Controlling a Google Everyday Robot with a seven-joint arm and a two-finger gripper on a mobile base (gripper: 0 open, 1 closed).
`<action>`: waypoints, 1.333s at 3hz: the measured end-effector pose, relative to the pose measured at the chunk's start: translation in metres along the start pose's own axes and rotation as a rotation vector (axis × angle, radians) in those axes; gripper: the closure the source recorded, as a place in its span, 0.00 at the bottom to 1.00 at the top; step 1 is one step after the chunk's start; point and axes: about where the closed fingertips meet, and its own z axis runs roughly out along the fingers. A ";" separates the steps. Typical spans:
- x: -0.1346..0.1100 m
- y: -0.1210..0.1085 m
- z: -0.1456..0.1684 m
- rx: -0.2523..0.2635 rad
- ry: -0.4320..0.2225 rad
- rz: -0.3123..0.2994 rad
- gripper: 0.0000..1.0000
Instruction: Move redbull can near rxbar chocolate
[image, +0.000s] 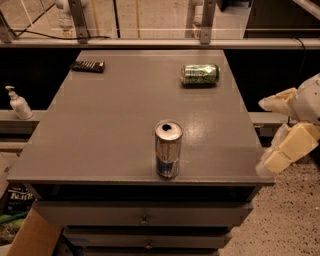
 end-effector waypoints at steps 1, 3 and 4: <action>-0.008 0.020 0.019 -0.063 -0.188 0.030 0.00; -0.040 0.049 0.027 -0.120 -0.422 0.031 0.00; -0.039 0.049 0.027 -0.120 -0.419 0.031 0.00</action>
Offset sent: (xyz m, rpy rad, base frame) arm -0.0439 0.0841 -0.0047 0.6484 -0.0687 0.0514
